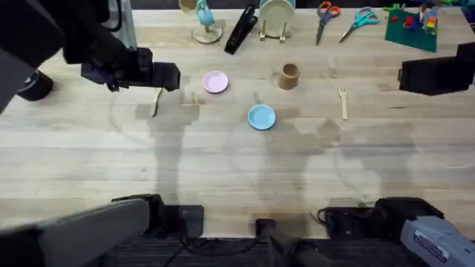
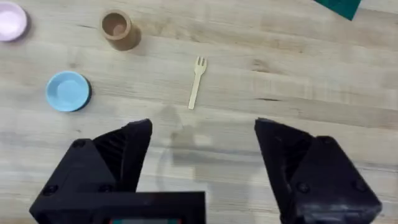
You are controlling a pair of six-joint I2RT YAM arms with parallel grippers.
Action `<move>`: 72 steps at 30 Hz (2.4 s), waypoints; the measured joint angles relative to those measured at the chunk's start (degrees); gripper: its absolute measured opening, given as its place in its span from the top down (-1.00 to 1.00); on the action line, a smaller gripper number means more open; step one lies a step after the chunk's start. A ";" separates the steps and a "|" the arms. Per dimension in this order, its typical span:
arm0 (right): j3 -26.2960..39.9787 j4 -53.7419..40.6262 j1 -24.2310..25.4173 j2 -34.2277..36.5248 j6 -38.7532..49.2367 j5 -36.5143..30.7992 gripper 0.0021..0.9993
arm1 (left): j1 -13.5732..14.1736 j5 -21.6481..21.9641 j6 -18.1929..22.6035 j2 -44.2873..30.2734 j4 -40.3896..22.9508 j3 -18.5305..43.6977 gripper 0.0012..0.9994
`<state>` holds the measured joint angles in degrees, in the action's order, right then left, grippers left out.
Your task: Pick up a utensil and set it on the pink plate, then put the other utensil in the container.
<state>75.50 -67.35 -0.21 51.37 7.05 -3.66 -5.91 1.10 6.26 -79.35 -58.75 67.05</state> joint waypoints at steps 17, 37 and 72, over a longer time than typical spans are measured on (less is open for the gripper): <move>0.00 -0.63 0.00 -0.02 0.00 0.00 -0.99 | -1.17 -0.02 0.00 -17.15 9.07 0.00 -0.99; 0.00 -0.66 0.00 -0.02 0.00 0.00 -0.99 | -2.28 -1.27 0.00 -22.97 11.18 0.09 -0.99; 0.02 -0.66 0.00 -0.02 0.02 0.00 -0.99 | -1.62 -3.56 -0.24 -21.68 14.22 -2.16 0.90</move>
<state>75.53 -68.01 -0.21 51.35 7.07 -3.66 -7.53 -2.46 6.02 -101.03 -44.53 64.88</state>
